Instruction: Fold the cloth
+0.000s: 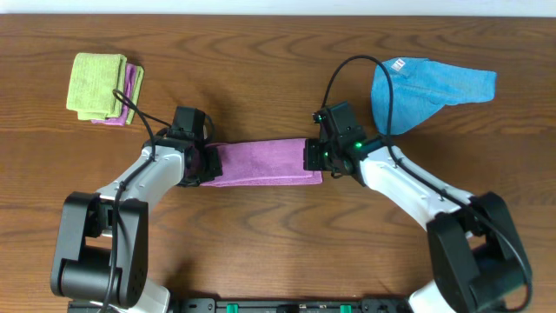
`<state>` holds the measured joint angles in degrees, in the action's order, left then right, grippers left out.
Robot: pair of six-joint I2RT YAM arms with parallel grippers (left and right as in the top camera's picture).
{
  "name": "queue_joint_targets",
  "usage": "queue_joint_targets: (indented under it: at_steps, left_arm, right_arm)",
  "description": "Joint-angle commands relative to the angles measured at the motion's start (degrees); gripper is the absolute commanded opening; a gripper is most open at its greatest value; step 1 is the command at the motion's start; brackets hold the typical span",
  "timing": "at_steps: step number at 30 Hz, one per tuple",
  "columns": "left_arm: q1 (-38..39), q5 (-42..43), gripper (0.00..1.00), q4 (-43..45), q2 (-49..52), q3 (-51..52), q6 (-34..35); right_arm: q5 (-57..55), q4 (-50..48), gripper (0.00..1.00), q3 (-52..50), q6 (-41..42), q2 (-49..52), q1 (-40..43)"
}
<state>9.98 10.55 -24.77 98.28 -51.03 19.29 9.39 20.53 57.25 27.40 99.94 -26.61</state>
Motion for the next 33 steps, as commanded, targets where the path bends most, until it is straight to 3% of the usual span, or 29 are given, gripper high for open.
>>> queue_joint_targets:
  at_steps: [1,17,26,27,28,29,33]
  left_arm:
    - [0.3,1.7,0.06,-0.3,2.2,-0.1,0.2]
    - [0.3,5.5,0.06,-8.7,2.2,-0.1,0.1]
    - [0.3,1.0,0.06,-9.0,2.2,-0.1,0.0]
    - [0.3,0.7,0.06,-9.0,2.2,-0.1,0.0]
    - [0.3,0.6,0.06,-9.0,2.2,-0.1,0.0]
    - [0.3,0.5,0.06,-9.0,2.2,-0.1,0.0]
    - [0.3,0.4,0.06,-8.9,2.2,-0.1,0.0]
  right_arm:
    - [-0.7,-0.4,0.02,0.2,-1.8,2.9,-1.2]
    - [-0.6,14.8,0.02,0.2,1.4,6.9,-4.6]
    - [-0.1,17.6,0.02,1.0,2.6,2.6,-4.8]
    - [-0.1,18.2,0.05,1.2,2.5,0.8,-4.1]
    - [-0.1,18.8,0.31,1.2,2.5,-0.9,-3.5]
    - [0.0,19.5,0.47,1.2,2.5,-2.7,-2.8]
    - [2.0,24.5,0.65,1.2,0.5,-12.5,1.2]
